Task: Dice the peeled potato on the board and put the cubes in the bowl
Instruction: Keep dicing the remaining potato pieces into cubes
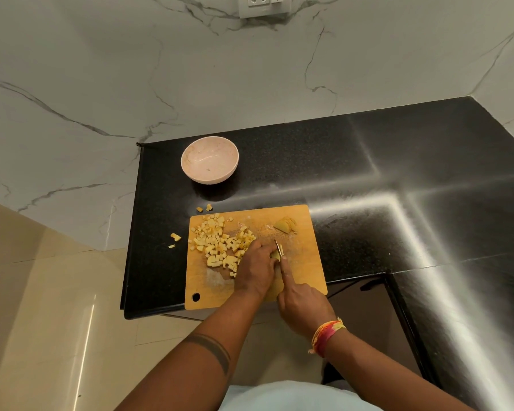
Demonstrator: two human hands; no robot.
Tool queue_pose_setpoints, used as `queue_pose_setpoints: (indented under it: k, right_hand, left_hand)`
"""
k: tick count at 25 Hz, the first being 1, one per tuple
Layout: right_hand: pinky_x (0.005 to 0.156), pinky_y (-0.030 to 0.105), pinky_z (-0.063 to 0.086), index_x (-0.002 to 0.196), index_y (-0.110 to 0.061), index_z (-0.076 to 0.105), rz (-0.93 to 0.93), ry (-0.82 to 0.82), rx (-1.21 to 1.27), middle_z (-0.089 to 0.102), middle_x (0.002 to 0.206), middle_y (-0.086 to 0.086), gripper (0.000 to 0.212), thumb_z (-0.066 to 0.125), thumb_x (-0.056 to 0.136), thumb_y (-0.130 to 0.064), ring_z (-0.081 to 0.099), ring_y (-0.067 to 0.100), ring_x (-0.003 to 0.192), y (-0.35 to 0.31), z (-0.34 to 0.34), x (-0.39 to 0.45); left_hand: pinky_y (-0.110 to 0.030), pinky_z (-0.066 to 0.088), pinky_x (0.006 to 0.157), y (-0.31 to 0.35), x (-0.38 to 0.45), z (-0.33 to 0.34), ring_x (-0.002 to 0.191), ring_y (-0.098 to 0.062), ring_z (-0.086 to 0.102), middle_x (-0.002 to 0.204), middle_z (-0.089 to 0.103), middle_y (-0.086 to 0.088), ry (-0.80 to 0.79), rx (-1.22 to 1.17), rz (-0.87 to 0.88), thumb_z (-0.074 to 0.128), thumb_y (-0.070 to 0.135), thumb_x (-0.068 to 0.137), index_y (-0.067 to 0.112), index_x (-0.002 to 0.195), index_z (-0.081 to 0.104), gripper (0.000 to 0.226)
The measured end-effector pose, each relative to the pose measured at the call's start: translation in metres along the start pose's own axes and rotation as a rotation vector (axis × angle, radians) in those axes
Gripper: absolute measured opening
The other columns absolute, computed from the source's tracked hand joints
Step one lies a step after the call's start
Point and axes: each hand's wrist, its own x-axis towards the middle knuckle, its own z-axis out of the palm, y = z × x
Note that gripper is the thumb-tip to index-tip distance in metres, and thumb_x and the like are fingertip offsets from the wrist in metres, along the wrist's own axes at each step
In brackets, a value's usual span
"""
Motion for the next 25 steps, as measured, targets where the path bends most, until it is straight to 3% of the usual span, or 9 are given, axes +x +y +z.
queue_pose_setpoints:
  k: [3, 6, 9, 14, 21, 25]
  right_hand:
    - [0.056, 0.036, 0.041, 0.159, -0.029, -0.021, -0.01, -0.011, -0.008, 0.056, 0.075, 0.001, 0.078, 0.033, 0.103, -0.033, 0.049, 0.021, 0.057, 0.008, 0.007, -0.017]
    - [0.059, 0.037, 0.051, 0.15, -0.028, -0.036, -0.035, -0.045, -0.046, 0.059, 0.076, -0.001, 0.085, 0.034, 0.101, -0.03, 0.059, 0.02, 0.06, 0.017, 0.017, -0.035]
    - [0.059, 0.037, 0.052, 0.146, -0.029, -0.04, -0.051, -0.069, -0.047, 0.064, 0.077, -0.001, 0.087, 0.033, 0.099, -0.03, 0.062, 0.021, 0.063, 0.028, 0.023, -0.047]
    - [0.061, 0.04, 0.055, 0.152, -0.032, -0.033, -0.045, -0.013, 0.009, 0.064, 0.072, -0.004, 0.085, 0.034, 0.099, -0.031, 0.059, 0.017, 0.057, 0.027, 0.019, -0.045]
    - [0.057, 0.036, 0.038, 0.161, -0.028, -0.013, -0.025, 0.003, -0.003, 0.056, 0.075, 0.002, 0.075, 0.033, 0.102, -0.031, 0.049, 0.021, 0.057, 0.0, -0.004, -0.006]
    - [0.056, 0.035, 0.039, 0.161, -0.028, -0.011, -0.019, -0.015, -0.007, 0.056, 0.077, 0.005, 0.073, 0.032, 0.103, -0.032, 0.052, 0.024, 0.06, -0.004, -0.006, 0.007]
  left_hand:
    - [-0.031, 0.053, 0.091, -0.001, 0.002, 0.001, 0.106, -0.022, 0.062, 0.124, 0.058, -0.003, -0.017, -0.004, -0.011, 0.065, 0.014, 0.096, 0.016, 0.132, 0.067, 0.036]
    - [-0.03, 0.053, 0.09, -0.003, 0.002, 0.002, 0.105, -0.021, 0.062, 0.123, 0.057, -0.002, -0.022, -0.015, -0.011, 0.067, 0.015, 0.096, 0.014, 0.132, 0.067, 0.036]
    - [-0.025, 0.051, 0.087, -0.003, 0.002, 0.003, 0.104, -0.019, 0.063, 0.121, 0.057, -0.001, -0.021, -0.029, -0.012, 0.067, 0.014, 0.096, 0.014, 0.131, 0.067, 0.035]
    - [-0.015, 0.04, 0.08, -0.001, -0.001, 0.0, 0.1, -0.014, 0.061, 0.119, 0.059, 0.001, 0.003, -0.067, -0.036, 0.067, 0.013, 0.096, 0.014, 0.127, 0.07, 0.031]
    - [-0.032, 0.053, 0.081, 0.004, -0.003, -0.003, 0.097, -0.019, 0.061, 0.111, 0.059, 0.0, 0.037, -0.064, -0.078, 0.063, 0.009, 0.096, 0.018, 0.12, 0.072, 0.028]
    - [-0.03, 0.05, 0.077, 0.005, -0.002, -0.005, 0.092, -0.017, 0.056, 0.11, 0.059, 0.0, 0.04, -0.053, -0.073, 0.061, 0.009, 0.096, 0.019, 0.116, 0.073, 0.026]
